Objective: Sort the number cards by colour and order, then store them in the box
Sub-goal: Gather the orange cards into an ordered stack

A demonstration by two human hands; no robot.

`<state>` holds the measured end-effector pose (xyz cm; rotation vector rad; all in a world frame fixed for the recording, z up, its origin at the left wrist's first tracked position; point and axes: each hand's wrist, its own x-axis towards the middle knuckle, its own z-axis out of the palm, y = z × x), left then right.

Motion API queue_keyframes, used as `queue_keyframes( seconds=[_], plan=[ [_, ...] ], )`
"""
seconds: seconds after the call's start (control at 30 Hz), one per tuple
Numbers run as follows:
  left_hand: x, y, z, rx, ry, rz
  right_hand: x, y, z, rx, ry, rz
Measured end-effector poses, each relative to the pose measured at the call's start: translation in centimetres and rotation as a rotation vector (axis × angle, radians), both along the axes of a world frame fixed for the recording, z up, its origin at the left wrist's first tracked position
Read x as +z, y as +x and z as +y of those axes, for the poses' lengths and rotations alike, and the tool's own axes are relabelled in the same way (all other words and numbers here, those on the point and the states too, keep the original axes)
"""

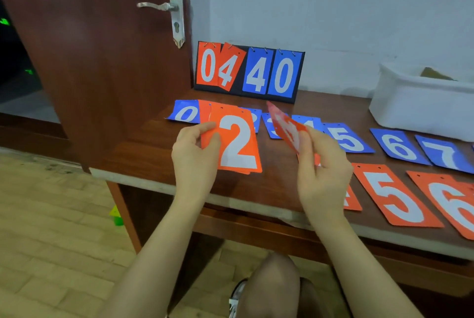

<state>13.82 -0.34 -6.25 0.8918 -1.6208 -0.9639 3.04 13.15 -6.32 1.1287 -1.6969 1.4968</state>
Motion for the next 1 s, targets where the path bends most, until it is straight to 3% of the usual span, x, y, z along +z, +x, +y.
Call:
queue_keyframes(
  seconds=[0.07,0.17,0.23,0.33,0.4,0.5,0.6,0.7,0.8,1.0],
  plan=[
    [0.1,-0.6,0.7,-0.057,0.023,0.0,0.7,-0.1,-0.6,-0.034,0.059,0.199],
    [0.6,-1.5,1.5,-0.187,0.198,0.18,0.7,-0.3,-1.0,-0.05,0.276,0.568],
    [0.6,-1.9,1.9,-0.242,0.285,0.266,0.2,-0.6,-0.6,0.031,0.381,0.621],
    [0.1,-2.7,2.4,-0.237,0.267,0.224,-0.2,-1.3,1.0,0.129,0.464,0.515],
    [-0.1,-3.3,2.8,-0.242,0.215,0.194,-0.3,-2.0,2.7,0.088,0.477,0.394],
    [0.0,-4.2,3.6,-0.271,0.129,0.183,-0.5,-4.1,5.0,-0.205,0.559,0.188],
    [-0.3,-5.2,4.7,-0.316,0.07,0.179,-0.6,-6.4,6.1,-0.414,0.903,-0.104],
    [-0.6,-5.9,5.1,-0.262,-0.038,0.101,-1.7,-7.2,6.2,-0.403,1.07,-0.032],
    [-0.7,-6.0,4.8,-0.192,-0.099,0.06,-2.5,-6.6,5.5,-0.328,1.047,0.061],
    [-0.7,-5.3,4.2,-0.17,-0.091,0.05,-2.7,-5.9,5.2,-0.467,0.932,-0.101]
  ],
)
